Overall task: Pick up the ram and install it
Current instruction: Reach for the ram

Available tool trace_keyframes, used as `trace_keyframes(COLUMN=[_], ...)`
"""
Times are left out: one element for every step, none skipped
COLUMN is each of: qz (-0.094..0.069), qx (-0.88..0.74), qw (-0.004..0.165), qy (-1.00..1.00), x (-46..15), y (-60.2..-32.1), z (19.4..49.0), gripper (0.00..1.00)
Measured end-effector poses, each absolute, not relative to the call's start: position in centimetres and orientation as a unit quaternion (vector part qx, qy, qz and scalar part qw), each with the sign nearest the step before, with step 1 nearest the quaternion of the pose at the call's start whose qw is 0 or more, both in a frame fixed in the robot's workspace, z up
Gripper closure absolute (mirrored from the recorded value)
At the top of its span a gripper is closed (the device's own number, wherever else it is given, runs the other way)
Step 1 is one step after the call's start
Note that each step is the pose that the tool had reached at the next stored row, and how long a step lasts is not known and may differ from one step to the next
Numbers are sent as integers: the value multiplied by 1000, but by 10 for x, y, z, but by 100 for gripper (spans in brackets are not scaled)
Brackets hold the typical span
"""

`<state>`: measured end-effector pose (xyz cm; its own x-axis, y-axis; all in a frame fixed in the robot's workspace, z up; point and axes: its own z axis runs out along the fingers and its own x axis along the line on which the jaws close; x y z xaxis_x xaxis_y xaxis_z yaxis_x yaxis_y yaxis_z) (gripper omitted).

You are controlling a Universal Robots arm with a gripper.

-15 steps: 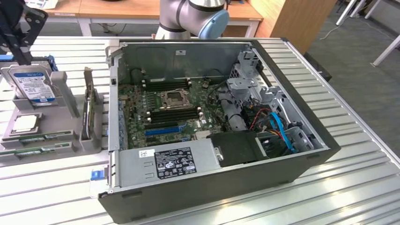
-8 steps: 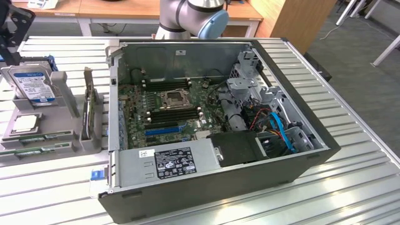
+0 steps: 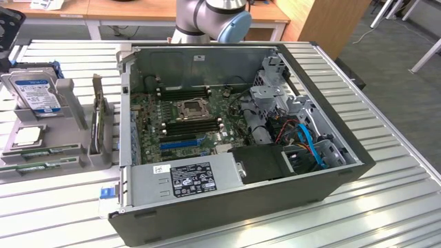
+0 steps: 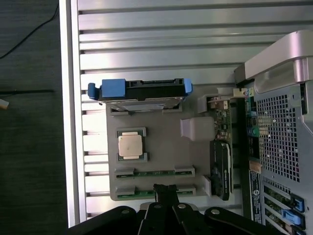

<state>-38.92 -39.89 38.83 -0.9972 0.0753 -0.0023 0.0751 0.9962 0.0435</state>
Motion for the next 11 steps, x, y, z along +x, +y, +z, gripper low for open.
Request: trace_keyframes(qz=[22,22,22,22,22,22,22,22,22,22,22], qx=[38,38,38,38,38,38,38,38,38,38,38], qw=[2,1,1,1,1,1,1,1,1,1,1], qy=[999,999,999,999,999,999,999,999,999,999,999], x=[-391,-393,-394,-395,-395,-395,-395,-395,-395,-395,-395], y=[-399,-399,-399,-399,-399,-399,-399,-399,-399,-399,-399], z=[388,388,388,388,388,388,388,388,388,388,388], gripper=[90,90,90,90,90,90,90,90,90,90,90])
